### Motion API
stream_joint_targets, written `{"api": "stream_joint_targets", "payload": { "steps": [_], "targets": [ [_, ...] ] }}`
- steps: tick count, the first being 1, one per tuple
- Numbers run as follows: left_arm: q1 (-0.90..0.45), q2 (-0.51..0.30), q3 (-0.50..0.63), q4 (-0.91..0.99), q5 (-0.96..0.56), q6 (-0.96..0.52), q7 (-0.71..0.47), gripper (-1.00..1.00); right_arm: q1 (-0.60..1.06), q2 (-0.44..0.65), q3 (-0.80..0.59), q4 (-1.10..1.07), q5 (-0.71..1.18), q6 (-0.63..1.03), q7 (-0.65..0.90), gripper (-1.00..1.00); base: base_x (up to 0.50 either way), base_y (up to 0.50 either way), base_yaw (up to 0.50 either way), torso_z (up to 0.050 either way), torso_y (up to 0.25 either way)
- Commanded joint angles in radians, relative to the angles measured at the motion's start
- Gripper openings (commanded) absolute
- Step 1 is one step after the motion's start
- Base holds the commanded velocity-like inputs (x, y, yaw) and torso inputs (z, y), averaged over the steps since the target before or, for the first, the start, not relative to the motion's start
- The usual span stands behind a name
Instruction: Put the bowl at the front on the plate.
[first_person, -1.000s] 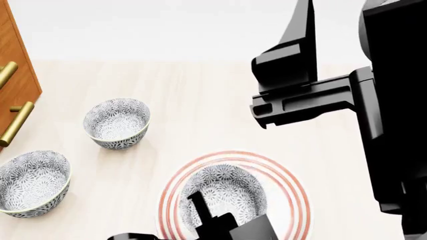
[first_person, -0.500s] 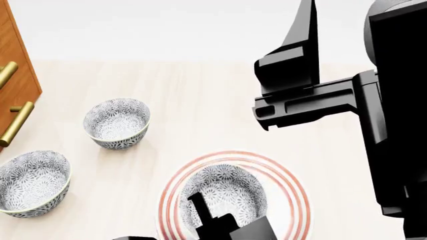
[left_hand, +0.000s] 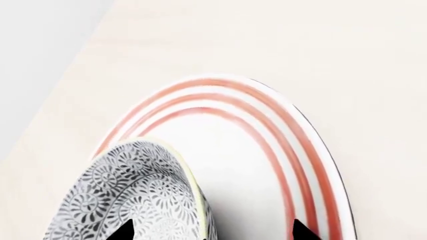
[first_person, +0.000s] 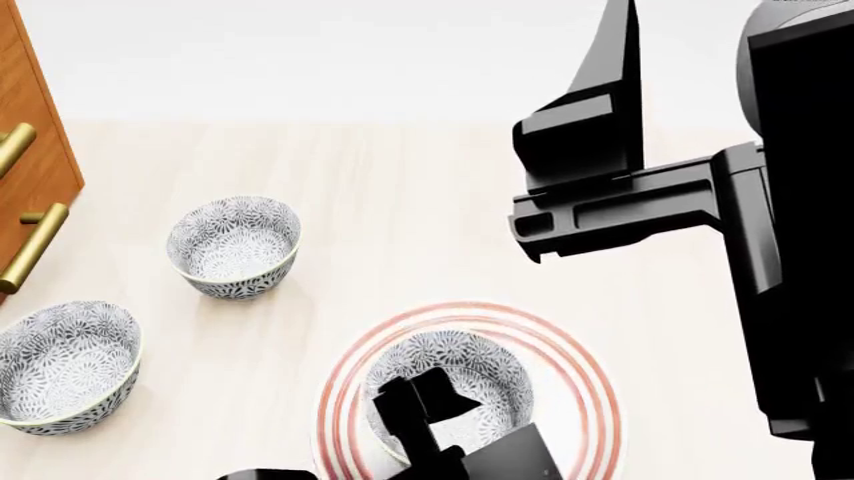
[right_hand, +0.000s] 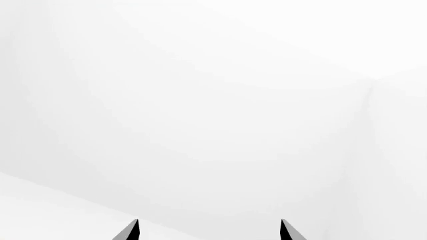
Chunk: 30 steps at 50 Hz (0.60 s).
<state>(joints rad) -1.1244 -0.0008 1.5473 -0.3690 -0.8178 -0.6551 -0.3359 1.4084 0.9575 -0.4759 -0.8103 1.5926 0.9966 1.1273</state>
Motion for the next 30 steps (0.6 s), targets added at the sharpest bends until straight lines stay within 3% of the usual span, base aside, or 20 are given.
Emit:
{"api": "stream_joint_targets", "payload": {
  "steps": [1,30],
  "targets": [
    [-0.002,0.001,0.000,0.009,-0.011,0.012,-0.003,1.00,-0.001,0.004,0.001,-0.004,0.002,-0.003,0.003,1.00,0.00,0.00,0.00,0.000,0.000],
    [-0.100,-0.044,-0.077,0.106,-0.207,0.082,0.000,1.00,0.002,0.029,0.014,-0.028,0.030,-0.015,0.030,1.00,0.00,0.00,0.00,0.000,0.000]
  ]
}}
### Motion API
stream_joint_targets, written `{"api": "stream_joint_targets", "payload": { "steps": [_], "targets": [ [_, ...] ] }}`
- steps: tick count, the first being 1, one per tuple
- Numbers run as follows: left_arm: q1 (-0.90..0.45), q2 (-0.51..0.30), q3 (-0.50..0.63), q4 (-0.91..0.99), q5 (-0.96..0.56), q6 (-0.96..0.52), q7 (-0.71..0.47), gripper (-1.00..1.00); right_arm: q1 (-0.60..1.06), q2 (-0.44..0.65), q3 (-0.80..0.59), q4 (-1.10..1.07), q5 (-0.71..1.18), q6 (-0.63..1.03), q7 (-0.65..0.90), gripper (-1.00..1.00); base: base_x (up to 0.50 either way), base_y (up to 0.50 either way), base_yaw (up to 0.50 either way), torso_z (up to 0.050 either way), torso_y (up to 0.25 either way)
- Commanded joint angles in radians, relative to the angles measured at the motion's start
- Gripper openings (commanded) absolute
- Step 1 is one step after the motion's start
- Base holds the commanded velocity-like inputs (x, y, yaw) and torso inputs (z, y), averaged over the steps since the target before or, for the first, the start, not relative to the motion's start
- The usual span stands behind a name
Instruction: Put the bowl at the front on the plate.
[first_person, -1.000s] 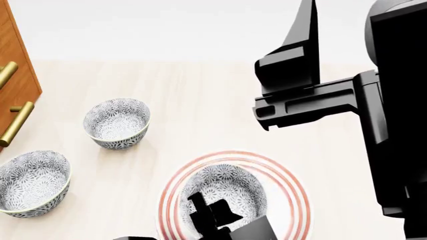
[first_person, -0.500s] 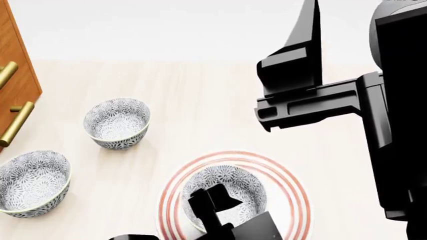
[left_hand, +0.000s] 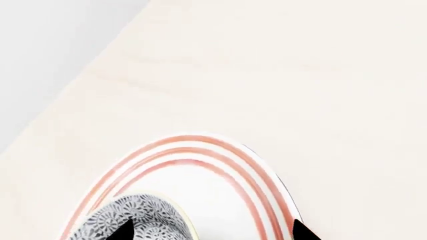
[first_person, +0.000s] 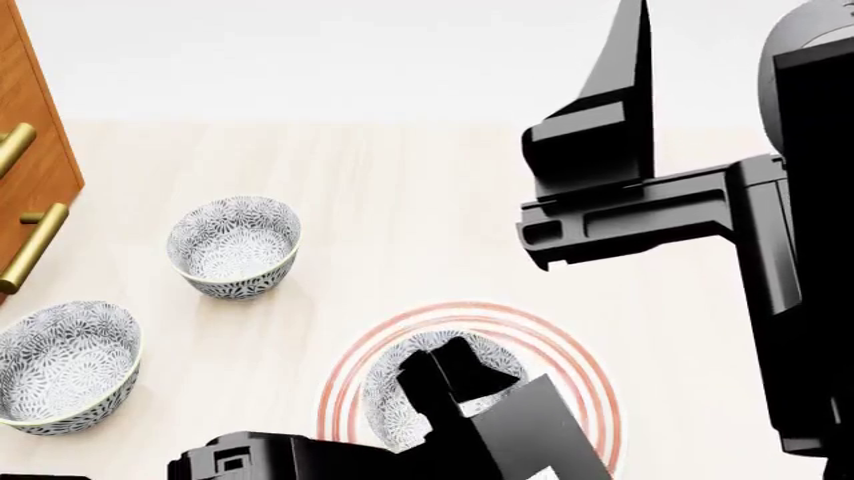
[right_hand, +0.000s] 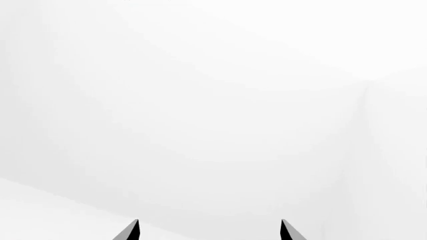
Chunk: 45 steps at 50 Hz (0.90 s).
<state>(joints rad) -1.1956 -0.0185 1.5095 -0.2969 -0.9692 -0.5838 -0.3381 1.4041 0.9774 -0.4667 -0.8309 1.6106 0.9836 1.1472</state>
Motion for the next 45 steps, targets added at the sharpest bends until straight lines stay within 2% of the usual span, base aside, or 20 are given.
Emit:
{"api": "stream_joint_targets", "payload": {
  "steps": [1,32,45],
  "targets": [
    [-0.031,-0.028,-0.040,0.034,-0.056,0.011,0.001,1.00,0.006,0.011,0.005,-0.009,0.013,-0.002,0.011,1.00,0.00,0.00,0.00,0.000,0.000],
    [-0.080,-0.136,-0.125,0.092,-0.111,0.034,0.009,1.00,-0.031,0.087,0.043,-0.065,0.058,-0.043,0.062,1.00,0.00,0.00,0.00,0.000,0.000],
    [-0.082,-0.192,-0.200,0.109,-0.179,0.064,0.041,1.00,-0.067,0.095,0.050,-0.072,0.034,-0.061,0.054,1.00,0.00,0.00,0.00,0.000,0.000]
  ]
}}
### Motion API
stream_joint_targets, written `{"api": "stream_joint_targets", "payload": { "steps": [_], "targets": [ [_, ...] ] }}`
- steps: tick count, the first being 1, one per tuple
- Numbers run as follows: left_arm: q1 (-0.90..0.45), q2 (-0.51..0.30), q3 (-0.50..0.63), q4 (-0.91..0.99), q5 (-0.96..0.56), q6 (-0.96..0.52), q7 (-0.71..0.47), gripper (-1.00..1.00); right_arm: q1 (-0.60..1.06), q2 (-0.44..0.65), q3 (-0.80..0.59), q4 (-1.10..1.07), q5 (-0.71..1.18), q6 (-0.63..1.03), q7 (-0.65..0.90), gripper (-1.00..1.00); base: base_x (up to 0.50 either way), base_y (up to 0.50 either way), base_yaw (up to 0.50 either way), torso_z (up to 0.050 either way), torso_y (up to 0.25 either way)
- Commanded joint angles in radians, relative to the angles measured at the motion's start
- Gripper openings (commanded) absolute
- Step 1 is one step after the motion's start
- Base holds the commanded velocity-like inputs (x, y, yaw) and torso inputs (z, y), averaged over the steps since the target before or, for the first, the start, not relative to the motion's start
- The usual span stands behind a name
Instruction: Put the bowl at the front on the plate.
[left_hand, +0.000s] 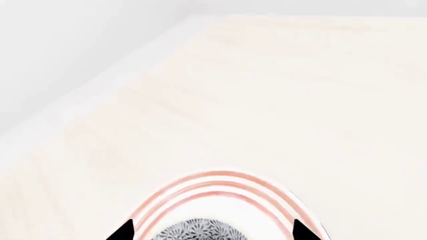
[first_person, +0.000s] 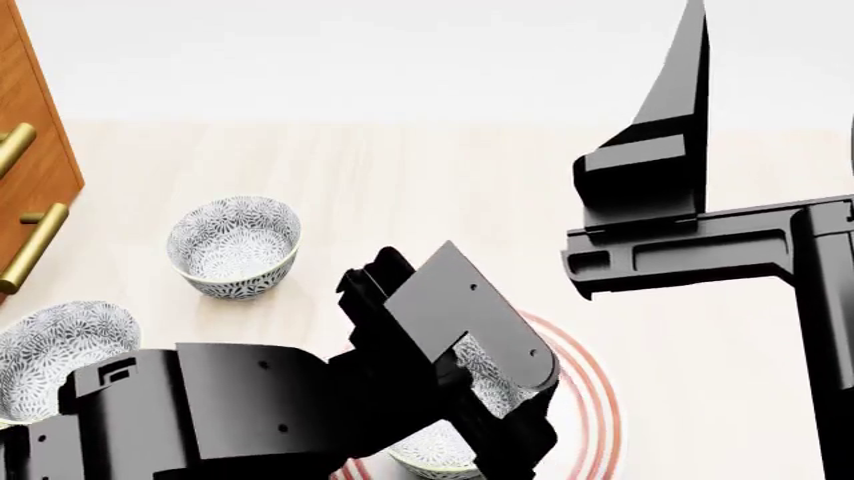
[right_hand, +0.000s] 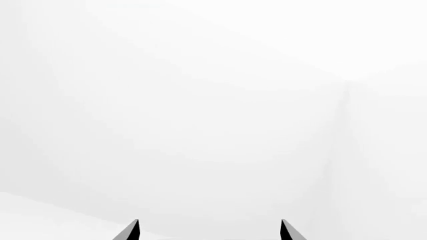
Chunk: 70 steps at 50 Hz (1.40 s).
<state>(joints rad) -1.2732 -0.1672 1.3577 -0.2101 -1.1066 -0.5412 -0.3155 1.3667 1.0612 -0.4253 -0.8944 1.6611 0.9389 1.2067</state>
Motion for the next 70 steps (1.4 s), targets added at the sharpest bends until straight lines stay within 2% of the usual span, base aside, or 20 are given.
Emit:
{"api": "stream_joint_targets", "payload": {
  "steps": [1,9,20,25,31,36,43,55,70],
  "targets": [
    [-0.005,-0.046,-0.062,0.014,-0.054,0.023,0.013,1.00,-0.030,0.009,0.009,-0.008,-0.018,-0.017,-0.006,1.00,0.00,0.00,0.00,0.000,0.000],
    [-0.004,-0.077,-0.101,0.002,-0.086,0.037,0.022,1.00,-0.071,0.023,0.022,-0.024,-0.042,-0.041,-0.015,1.00,0.00,0.00,0.00,0.000,0.000],
    [0.032,-0.111,-0.131,0.015,-0.088,0.073,-0.044,1.00,-0.123,0.036,0.028,-0.043,-0.064,-0.061,-0.012,1.00,0.00,0.00,0.00,0.000,0.000],
    [0.023,-0.138,-0.179,0.041,-0.111,0.076,-0.153,1.00,-0.180,0.042,0.037,-0.048,-0.110,-0.088,-0.032,1.00,0.00,0.00,0.00,0.000,0.000],
    [0.030,-0.177,-0.200,0.087,-0.099,0.095,-0.227,1.00,-0.196,0.040,0.041,-0.048,-0.132,-0.099,-0.049,1.00,0.00,0.00,0.00,0.000,0.000],
    [0.038,-0.215,-0.225,0.148,-0.106,0.108,-0.281,1.00,-0.217,0.033,0.040,-0.045,-0.162,-0.107,-0.066,1.00,0.00,0.00,0.00,0.000,0.000],
    [0.050,-0.235,-0.242,0.151,-0.105,0.128,-0.293,1.00,-0.223,0.027,0.038,-0.042,-0.175,-0.110,-0.077,1.00,0.00,0.00,0.00,0.000,0.000],
    [0.086,-0.335,-0.295,0.352,-0.142,0.157,-0.397,1.00,-0.215,0.002,0.011,-0.035,-0.191,-0.084,-0.086,1.00,0.00,0.00,0.00,0.000,0.000],
    [0.160,-0.441,-0.319,0.550,-0.117,0.219,-0.457,1.00,-0.213,0.003,0.003,-0.047,-0.179,-0.076,-0.067,1.00,0.00,0.00,0.00,0.000,0.000]
  ]
}}
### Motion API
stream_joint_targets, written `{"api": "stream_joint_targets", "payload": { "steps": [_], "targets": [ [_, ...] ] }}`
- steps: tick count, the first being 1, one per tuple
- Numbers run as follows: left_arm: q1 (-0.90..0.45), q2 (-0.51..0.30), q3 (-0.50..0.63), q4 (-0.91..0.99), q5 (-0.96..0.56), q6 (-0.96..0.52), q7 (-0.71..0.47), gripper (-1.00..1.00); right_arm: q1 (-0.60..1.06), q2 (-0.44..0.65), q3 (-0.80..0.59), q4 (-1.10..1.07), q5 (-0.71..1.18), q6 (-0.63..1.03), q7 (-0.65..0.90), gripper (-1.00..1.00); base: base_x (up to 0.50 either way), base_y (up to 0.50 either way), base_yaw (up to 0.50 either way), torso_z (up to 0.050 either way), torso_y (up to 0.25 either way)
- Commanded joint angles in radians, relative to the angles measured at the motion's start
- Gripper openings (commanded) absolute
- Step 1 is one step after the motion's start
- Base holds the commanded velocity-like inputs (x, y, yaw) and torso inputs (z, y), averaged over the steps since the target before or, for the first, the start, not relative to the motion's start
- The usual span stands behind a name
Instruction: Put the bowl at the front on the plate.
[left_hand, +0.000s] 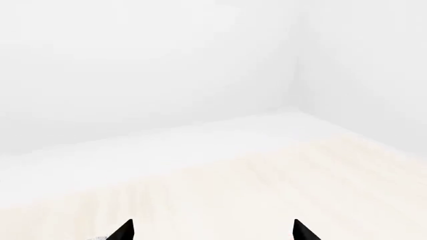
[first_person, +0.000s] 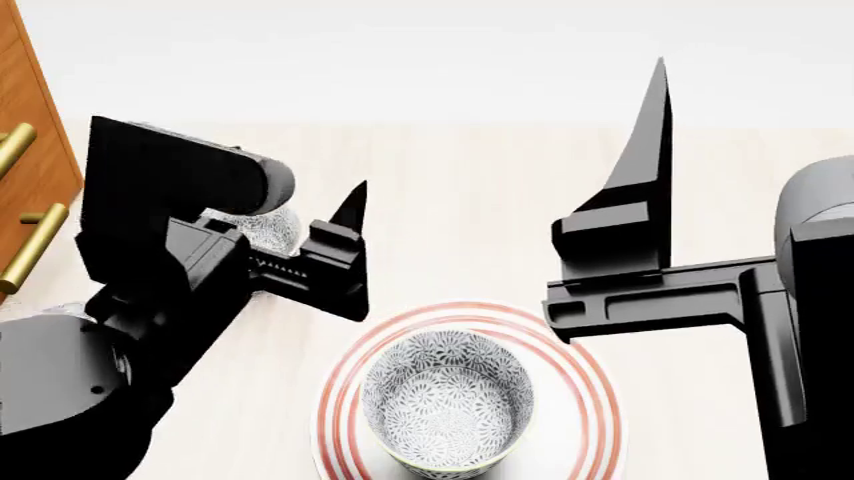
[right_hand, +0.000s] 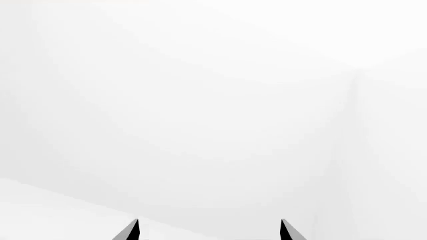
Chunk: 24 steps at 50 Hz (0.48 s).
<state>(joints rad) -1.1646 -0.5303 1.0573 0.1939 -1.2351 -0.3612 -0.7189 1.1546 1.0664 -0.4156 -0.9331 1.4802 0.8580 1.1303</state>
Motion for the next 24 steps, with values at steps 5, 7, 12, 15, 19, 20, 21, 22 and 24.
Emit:
{"api": "stream_joint_targets", "payload": {
  "steps": [5,7,12,15,19,20,21,22,24],
  "targets": [
    [0.074,-0.105,-0.023,0.190,0.023,0.054,-0.070,1.00,-0.017,0.006,-0.003,-0.018,-0.003,-0.003,0.011,1.00,0.00,0.00,0.00,0.000,0.000],
    [0.088,-0.118,-0.021,0.212,0.038,0.063,-0.082,1.00,-0.028,0.011,-0.004,-0.022,-0.006,-0.005,0.012,1.00,0.00,0.00,0.00,0.000,0.000],
    [0.112,-0.143,-0.026,0.265,0.037,0.077,-0.104,1.00,-0.041,0.020,0.002,-0.032,-0.011,-0.016,0.009,1.00,0.00,0.00,0.00,0.000,0.000],
    [0.128,-0.149,-0.032,0.275,0.035,0.092,-0.112,1.00,-0.054,0.026,0.004,-0.036,-0.019,-0.021,0.004,1.00,0.00,0.00,0.00,0.000,0.000],
    [0.151,-0.157,-0.034,0.291,0.042,0.108,-0.120,1.00,-0.078,0.033,0.005,-0.044,-0.037,-0.030,0.000,1.00,0.00,0.00,0.00,0.000,0.000],
    [0.167,-0.161,-0.045,0.290,0.002,0.130,-0.092,1.00,-0.094,0.035,0.004,-0.045,-0.048,-0.035,-0.002,1.00,0.00,0.00,0.00,0.000,0.000],
    [0.169,-0.159,-0.043,0.280,0.018,0.130,-0.103,1.00,-0.108,0.037,0.006,-0.047,-0.059,-0.044,-0.007,1.00,0.00,0.00,0.00,0.000,0.000],
    [0.180,-0.158,-0.041,0.275,0.023,0.137,-0.100,1.00,-0.121,0.038,0.007,-0.050,-0.070,-0.051,-0.010,1.00,0.00,0.00,0.00,0.000,0.000],
    [0.195,-0.163,-0.035,0.287,0.043,0.144,-0.100,1.00,-0.138,0.039,0.007,-0.051,-0.085,-0.060,-0.015,1.00,0.00,0.00,0.00,0.000,0.000]
  ]
}}
